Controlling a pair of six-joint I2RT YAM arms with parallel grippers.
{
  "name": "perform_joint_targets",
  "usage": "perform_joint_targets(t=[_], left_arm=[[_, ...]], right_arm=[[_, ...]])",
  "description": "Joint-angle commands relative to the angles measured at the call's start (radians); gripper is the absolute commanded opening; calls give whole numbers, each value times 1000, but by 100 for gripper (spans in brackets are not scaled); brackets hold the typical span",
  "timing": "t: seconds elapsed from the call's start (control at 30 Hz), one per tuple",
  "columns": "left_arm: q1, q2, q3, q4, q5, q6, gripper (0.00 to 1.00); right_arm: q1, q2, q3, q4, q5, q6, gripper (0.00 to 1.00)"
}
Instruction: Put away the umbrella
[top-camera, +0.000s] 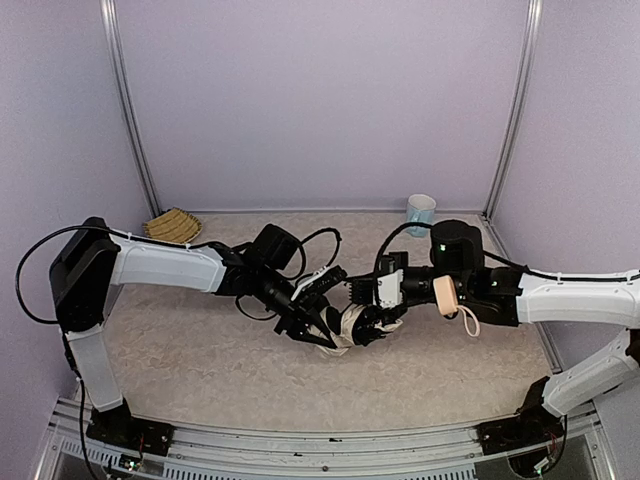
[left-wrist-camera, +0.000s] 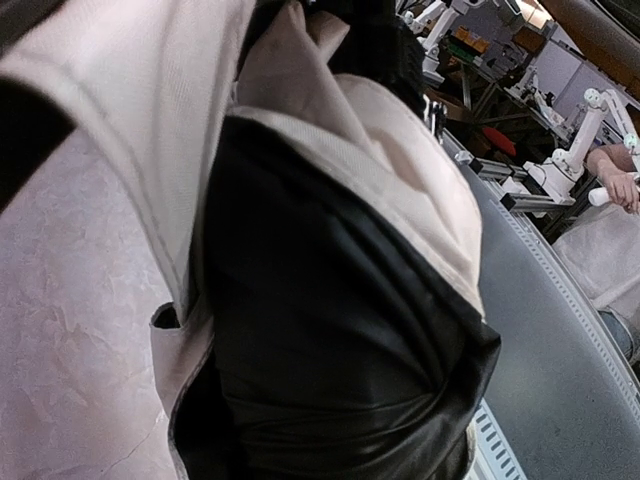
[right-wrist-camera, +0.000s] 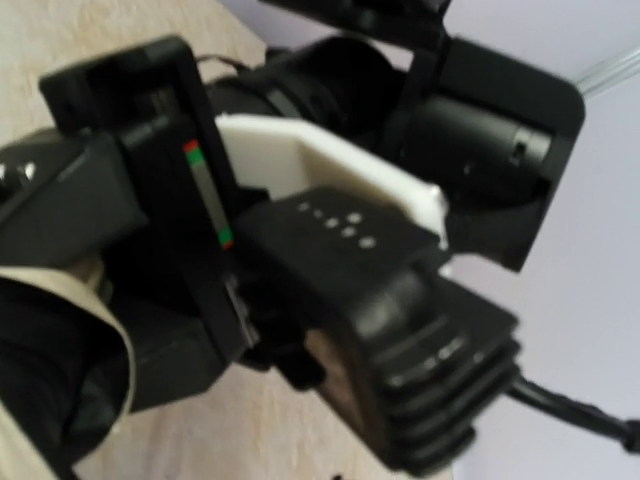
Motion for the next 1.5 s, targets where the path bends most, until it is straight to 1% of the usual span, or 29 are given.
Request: perform_joint_targets(t=[0.0,0.03,0.07,0.17,0.27,0.33,0.4,0.5,0.57,0.63,0.7,0.77,0.83,0.9,1.0,1.13,1.2,1.27,1.33,1.4,1.47], left_arm=[[118,23,19,83,-504,-271,0],[106,39,24,69,-559,-247,0],[94,62,30,60,-607,-230,0],[52,108,31,60,-762,-159,0],[6,97,-32,124,-884,-48,0],[-13,80,-71,166,-924,19,0],[-24,63,-126,234,-933,86,1],[-38,48,-178,316,-958,185,3],[-51,43,-197,327,-1011,234,1],[-44,43,-193,306,-1024,233,0],[-18,47,-164,260,-959,175,0],[-5,39,-155,244,-911,122,0],[-26,19,-174,261,-959,123,0],[-48,11,-171,253,-1013,127,0],[-82,-9,-114,199,-1037,99,0],[-164,-25,-7,95,-1117,64,0],[-188,-30,42,54,-1127,29,0],[-203,-43,59,46,-1133,12,0],[-199,-53,47,57,-1144,15,0],[-178,-53,-3,68,-1157,18,0],[-143,-44,-38,58,-1146,18,0]], right_arm=[[98,67,-35,58,-74,-25,0],[96,108,-55,113,-70,-23,0],[97,149,-71,210,-75,-20,0],[97,277,-106,419,-73,-8,0],[96,370,-128,572,-20,-37,0],[97,410,-141,636,17,-78,0],[96,445,-148,663,40,-110,0],[91,492,-151,703,75,-70,0],[89,500,-167,713,73,-31,0],[81,486,-179,726,60,48,0],[68,445,-166,685,26,117,0],[68,416,-132,613,17,135,0],[66,398,-106,572,49,143,0],[57,398,-103,569,78,121,0],[50,428,-80,559,126,96,0],[44,477,-28,567,209,129,0],[34,507,-9,600,267,146,0],[18,519,-3,649,286,180,0],[-11,491,-11,663,232,235,0],[-34,440,-40,676,127,274,0],[-40,401,-70,684,98,260,0]])
